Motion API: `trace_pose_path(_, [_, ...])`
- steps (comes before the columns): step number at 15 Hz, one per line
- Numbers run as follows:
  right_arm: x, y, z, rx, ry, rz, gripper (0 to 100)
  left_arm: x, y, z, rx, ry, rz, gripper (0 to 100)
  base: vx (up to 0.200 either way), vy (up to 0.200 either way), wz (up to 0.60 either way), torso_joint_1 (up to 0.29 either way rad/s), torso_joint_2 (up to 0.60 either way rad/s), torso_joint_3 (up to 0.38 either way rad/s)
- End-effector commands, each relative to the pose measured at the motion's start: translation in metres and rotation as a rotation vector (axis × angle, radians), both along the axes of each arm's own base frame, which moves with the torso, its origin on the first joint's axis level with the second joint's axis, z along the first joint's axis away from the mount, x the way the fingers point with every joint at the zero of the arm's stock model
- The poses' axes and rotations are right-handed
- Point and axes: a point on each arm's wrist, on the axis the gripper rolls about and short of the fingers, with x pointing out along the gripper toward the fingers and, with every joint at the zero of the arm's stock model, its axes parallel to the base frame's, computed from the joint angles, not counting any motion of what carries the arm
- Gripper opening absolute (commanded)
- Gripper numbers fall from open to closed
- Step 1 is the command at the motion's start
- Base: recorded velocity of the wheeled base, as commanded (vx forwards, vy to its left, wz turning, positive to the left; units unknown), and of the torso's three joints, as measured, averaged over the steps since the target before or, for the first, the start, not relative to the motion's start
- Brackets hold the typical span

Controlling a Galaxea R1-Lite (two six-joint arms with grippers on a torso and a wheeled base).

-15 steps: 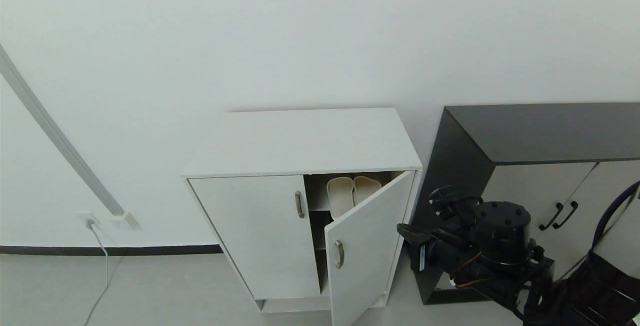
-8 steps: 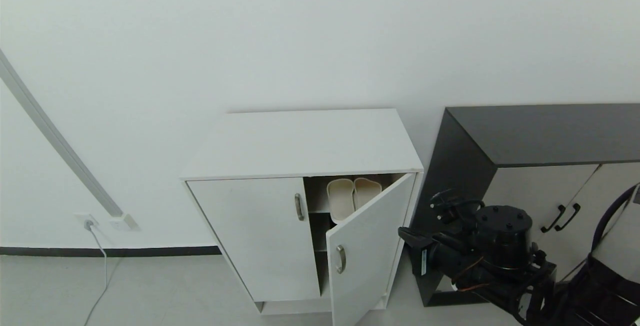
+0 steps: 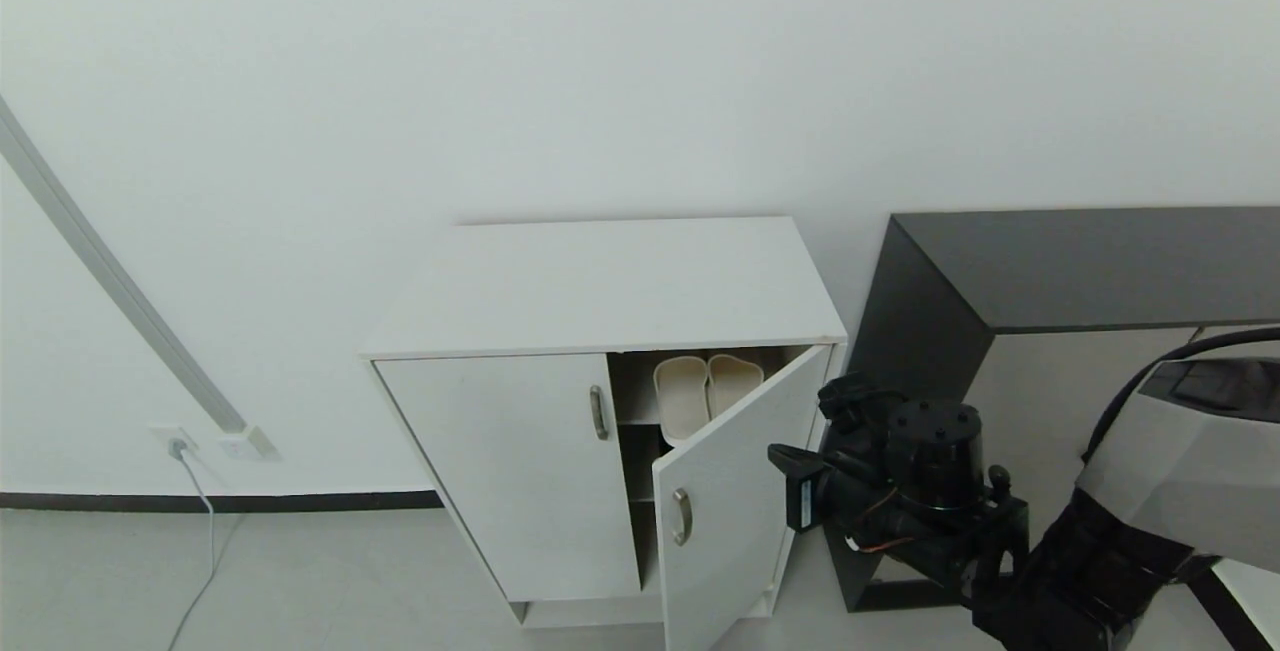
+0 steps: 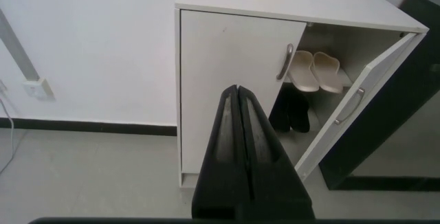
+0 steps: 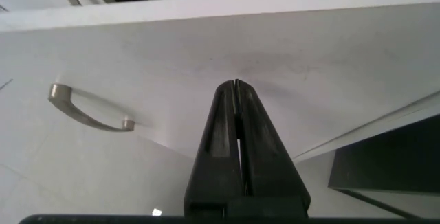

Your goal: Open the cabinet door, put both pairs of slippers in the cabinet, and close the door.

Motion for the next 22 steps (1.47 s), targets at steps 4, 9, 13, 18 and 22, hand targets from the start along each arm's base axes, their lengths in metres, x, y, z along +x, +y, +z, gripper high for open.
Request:
trace_pose_path(4, [0.022, 0.012, -0.007, -0.034, 0.040, -0.013, 0, 0.000, 0.000, 0.000, -0.001, -0.001, 0.001, 0, 0.000, 0.000, 0.00, 0.000, 0.00, 0.000])
trace_pose_path(9, [0.032, 0.020, -0.005, -0.048, 0.053, -0.015, 0, 0.000, 0.000, 0.000, -0.001, -0.001, 0.001, 0, 0.000, 0.000, 0.00, 0.000, 0.00, 0.000])
trace_pose_path(13, [0.042, 0.025, 0.000, -0.041, 0.044, -0.018, 0, 0.000, 0.000, 0.000, -0.001, 0.001, 0.001, 0, 0.000, 0.000, 0.00, 0.000, 0.00, 0.000])
trace_pose_path(18, [0.059, 0.035, -0.002, -0.082, 0.017, -0.088, 0, 0.000, 0.000, 0.000, -0.001, -0.001, 0.001, 0, 0.000, 0.000, 0.00, 0.000, 0.00, 0.000])
trace_pose_path(22, [0.068, 0.042, -0.004, -0.082, -0.003, -0.094, 0, 0.000, 0.000, 0.000, -0.001, -0.001, 0.001, 0, 0.000, 0.000, 0.00, 0.000, 0.00, 0.000])
